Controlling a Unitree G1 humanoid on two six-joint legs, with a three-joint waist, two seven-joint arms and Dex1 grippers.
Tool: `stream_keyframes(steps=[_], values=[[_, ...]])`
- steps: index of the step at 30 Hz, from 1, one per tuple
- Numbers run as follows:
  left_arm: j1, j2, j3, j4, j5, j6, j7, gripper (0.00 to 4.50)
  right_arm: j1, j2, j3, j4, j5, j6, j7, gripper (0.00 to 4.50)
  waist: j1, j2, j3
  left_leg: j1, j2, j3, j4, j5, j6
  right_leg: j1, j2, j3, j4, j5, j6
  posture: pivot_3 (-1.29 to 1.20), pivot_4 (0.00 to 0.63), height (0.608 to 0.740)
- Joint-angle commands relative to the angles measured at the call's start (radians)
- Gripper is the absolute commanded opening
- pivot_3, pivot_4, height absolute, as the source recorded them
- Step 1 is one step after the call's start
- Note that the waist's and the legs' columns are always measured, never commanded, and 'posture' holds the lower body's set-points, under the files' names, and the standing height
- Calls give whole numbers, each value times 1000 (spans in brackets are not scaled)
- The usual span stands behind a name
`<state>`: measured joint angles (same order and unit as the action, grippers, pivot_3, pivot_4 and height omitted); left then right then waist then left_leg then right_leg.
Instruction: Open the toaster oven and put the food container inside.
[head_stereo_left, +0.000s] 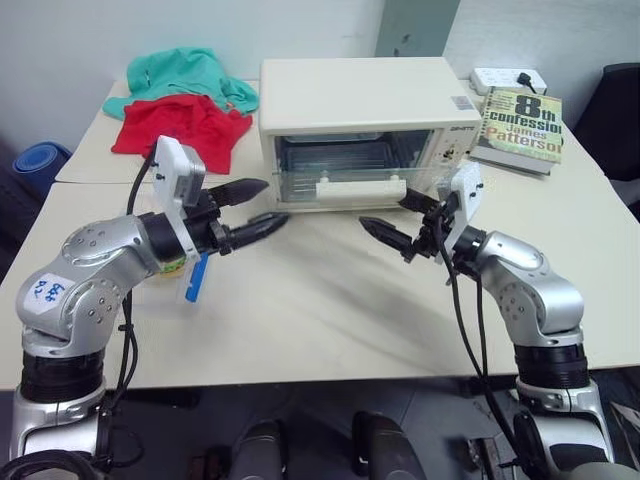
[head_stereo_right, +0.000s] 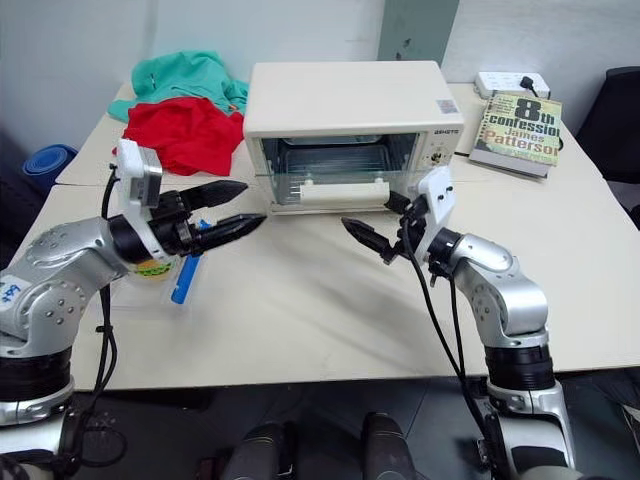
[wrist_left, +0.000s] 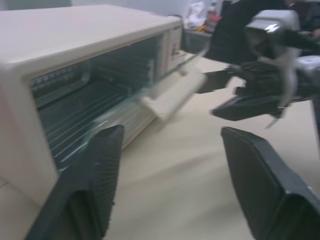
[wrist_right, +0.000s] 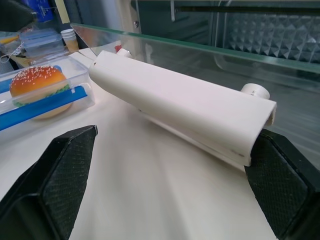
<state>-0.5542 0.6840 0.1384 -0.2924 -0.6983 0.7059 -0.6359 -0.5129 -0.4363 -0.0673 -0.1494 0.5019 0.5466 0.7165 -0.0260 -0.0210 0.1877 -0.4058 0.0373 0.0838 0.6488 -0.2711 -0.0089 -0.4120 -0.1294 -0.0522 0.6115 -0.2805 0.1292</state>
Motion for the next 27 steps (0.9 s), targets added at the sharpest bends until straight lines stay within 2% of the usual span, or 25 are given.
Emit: stream_keyframes(steps=[1, 7, 8, 21, 24, 27], values=[[-92, -41, -59, 60, 90, -53, 26, 2017, 18, 10, -12, -81, 28, -15, -6, 4500, 2, 0, 0, 0, 0, 0, 0, 0, 0, 0, 0, 0, 0, 0, 0, 0, 150, 740], [-217, -132, -120, 186, 186, -130, 12, 124, 47, 16, -17, -102, 24, -15, -26, 4500, -2, 0, 0, 0, 0, 1, 0, 1, -1, 0, 0, 0, 0, 0, 1, 0, 150, 740], [-230, -142, -127, 199, 193, -139, 3, 34, 52, 16, -16, -105, 24, -15, -26, 4500, -1, 0, 0, 0, 0, 1, 0, 1, -1, 0, 0, 0, 0, 0, 1, 0, 150, 740], [-278, -139, -181, 332, 333, -142, -55, 34, 127, 2, -52, -183, 25, -18, -63, 4500, 2, 0, 0, 0, 0, 3, 1, 0, -1, 0, 0, 0, 0, 1, 1, 0, 150, 740], [-274, -142, -192, 341, 358, -157, -72, 34, 188, -30, -77, -251, 38, 0, -65, 4500, 5, 0, 0, 0, 0, 2, 1, 0, -1, 0, 0, 0, 0, 1, 1, 0, 150, 740], [-266, -153, -206, 340, 375, -162, -86, 34, 292, -95, -159, -374, 115, 59, -59, 4500, 22, 0, 0, 0, 0, 2, 0, 0, 0, 0, 0, 0, -1, 1, 1, 0, 150, 740]])
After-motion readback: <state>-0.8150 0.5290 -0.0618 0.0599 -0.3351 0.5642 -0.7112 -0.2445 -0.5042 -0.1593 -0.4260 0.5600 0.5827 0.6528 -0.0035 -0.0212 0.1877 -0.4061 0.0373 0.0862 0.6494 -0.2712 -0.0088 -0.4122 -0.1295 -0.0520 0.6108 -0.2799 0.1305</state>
